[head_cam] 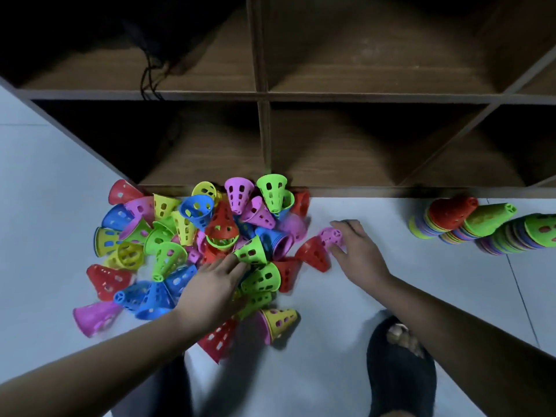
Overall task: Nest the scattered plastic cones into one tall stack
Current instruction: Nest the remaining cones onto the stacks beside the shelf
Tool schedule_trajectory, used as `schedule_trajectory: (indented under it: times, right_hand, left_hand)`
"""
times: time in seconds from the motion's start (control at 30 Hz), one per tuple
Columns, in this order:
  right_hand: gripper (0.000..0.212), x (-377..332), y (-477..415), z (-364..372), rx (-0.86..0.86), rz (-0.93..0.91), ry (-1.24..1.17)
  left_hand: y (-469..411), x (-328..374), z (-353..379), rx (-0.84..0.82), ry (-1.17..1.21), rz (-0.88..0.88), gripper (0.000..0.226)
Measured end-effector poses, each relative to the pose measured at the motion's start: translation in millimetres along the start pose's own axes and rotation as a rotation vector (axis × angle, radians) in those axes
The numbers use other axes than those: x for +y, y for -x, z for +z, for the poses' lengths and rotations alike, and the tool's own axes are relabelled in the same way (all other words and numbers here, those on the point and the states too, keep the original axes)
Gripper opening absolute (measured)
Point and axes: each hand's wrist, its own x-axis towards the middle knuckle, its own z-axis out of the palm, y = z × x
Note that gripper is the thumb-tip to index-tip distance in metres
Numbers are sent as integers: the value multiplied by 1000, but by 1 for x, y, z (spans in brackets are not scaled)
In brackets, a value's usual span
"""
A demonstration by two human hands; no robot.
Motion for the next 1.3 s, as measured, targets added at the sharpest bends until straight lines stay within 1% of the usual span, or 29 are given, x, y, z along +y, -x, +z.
schedule_trajectory:
  times: [0.1, 0.23, 0.3, 0.4, 0.5, 0.6, 0.67, 0.77, 0.87, 0.93, 1.03, 1.17, 1.3]
  right_hand:
    - [39, 11, -12, 3, 14, -20, -30]
    - [35, 12, -20, 5, 34, -50, -95]
    - [33, 9, -25, 6, 22, -46, -111]
    - [35, 3, -25, 8, 21, 9, -155]
    - [29, -5, -10, 9, 115, 74, -215]
    - [28, -12, 11, 16, 137, 42, -96]
    - [31, -13, 19, 24, 70, 1, -29]
    - [41, -8, 25, 33, -14, -6, -15]
    - [39, -6, 26, 37, -34, -36, 20]
    - [36, -6, 27, 36, -48, -46, -2]
    - [36, -8, 27, 28, -25, 3, -87]
    - [35, -7, 34, 7, 22, 39, -157]
    - [32, -3, 36, -6, 0, 80, -224]
  left_hand:
    - [-8, -1, 9, 3, -48, 55, 65]
    - [-18, 4, 9, 89, -117, 152, 57]
    - [-22, 7, 10, 105, -126, 189, 55]
    - [-28, 13, 10, 94, -153, 218, 50]
    - [-31, 19, 7, 113, -187, 264, 41]
    - [-32, 22, 3, 139, -187, 290, 41]
    - [-33, 23, 4, 156, -171, 291, 42]
    - [-33, 29, 6, 165, -74, 228, 48]
    - [-30, 38, 0, 181, 84, 141, 46]
    - [-28, 41, -5, 179, 209, 81, 46]
    - [-30, 37, -17, 151, 329, 9, 49]
    - [-38, 28, -32, 166, 435, -53, 48]
    - [-46, 25, -37, 161, 504, -135, 46]
